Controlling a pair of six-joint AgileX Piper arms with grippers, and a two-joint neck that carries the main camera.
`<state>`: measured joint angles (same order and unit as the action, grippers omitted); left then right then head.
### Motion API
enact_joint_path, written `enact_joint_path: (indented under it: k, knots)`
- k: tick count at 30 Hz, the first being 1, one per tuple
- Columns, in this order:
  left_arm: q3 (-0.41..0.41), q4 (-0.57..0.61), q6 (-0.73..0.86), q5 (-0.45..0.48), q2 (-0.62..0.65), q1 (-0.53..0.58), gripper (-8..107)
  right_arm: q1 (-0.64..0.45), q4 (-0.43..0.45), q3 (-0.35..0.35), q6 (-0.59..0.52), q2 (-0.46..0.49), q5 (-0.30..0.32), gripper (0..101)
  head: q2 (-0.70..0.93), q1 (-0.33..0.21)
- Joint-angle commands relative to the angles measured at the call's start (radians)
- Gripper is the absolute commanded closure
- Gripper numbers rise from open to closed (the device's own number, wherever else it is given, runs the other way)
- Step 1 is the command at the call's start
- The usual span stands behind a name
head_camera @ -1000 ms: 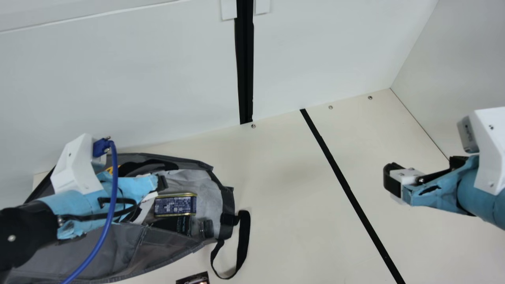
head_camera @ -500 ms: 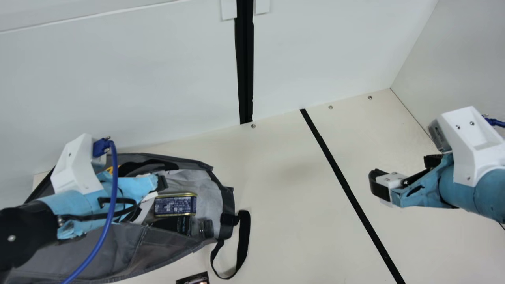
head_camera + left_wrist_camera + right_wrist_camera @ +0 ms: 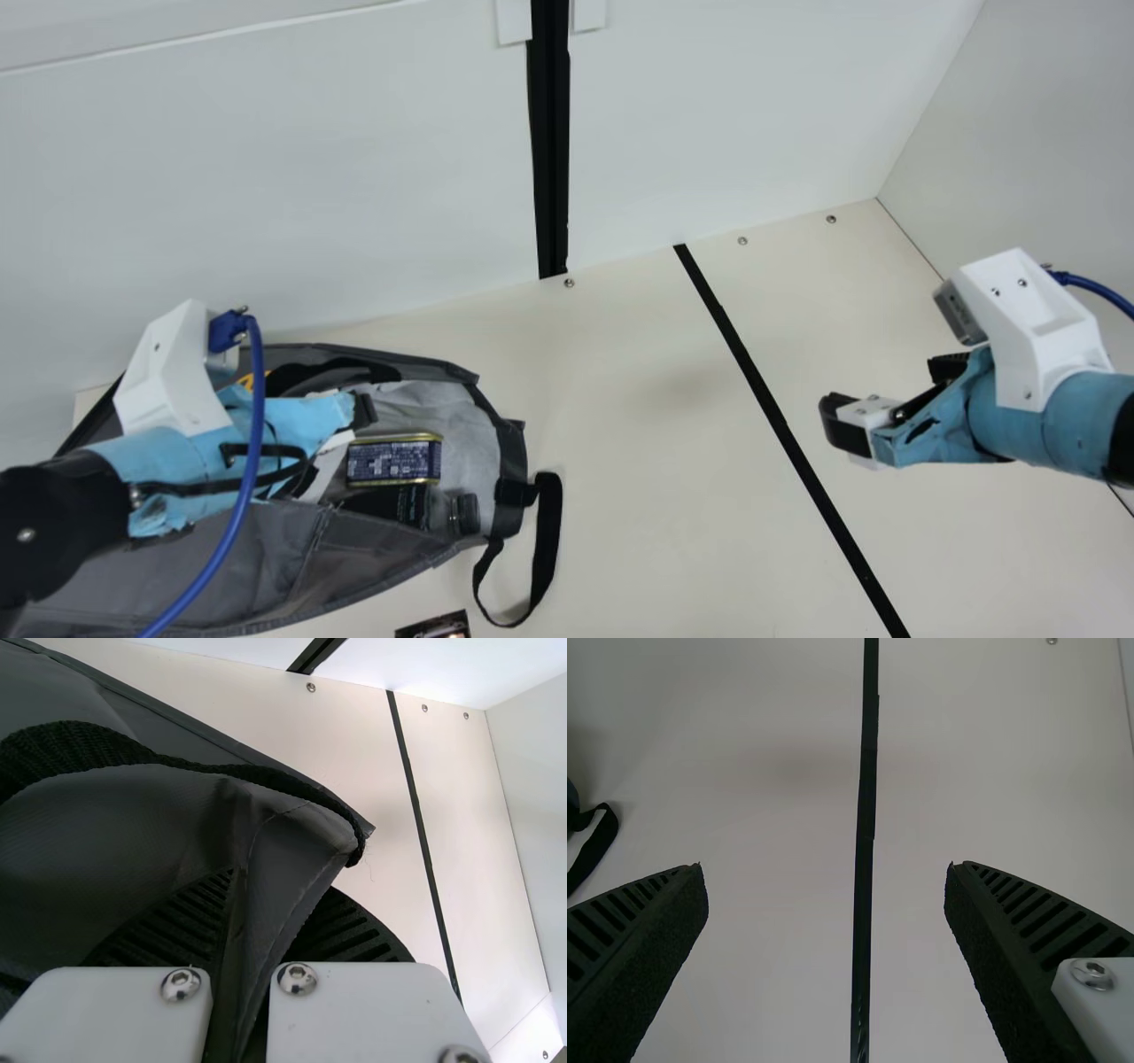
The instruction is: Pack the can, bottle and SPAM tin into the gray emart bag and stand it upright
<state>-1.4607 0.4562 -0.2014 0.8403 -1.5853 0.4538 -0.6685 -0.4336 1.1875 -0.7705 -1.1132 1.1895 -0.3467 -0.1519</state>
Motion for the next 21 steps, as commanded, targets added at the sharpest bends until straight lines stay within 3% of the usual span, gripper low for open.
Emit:
enact_joint_path:
  k: [1, 21]
  knots:
    - [0.000, 0.000, 0.000, 0.000, 0.000, 0.000, 107, 0.010, -0.013, -0.018, -0.012, -0.006, -0.020, 6, -0.002, -0.023]
    - [0.000, 0.000, 0.000, 0.000, 0.000, 0.000, 107, 0.140, -0.152, -0.181, -0.199, -0.090, -0.178, 6, -0.002, -0.023]
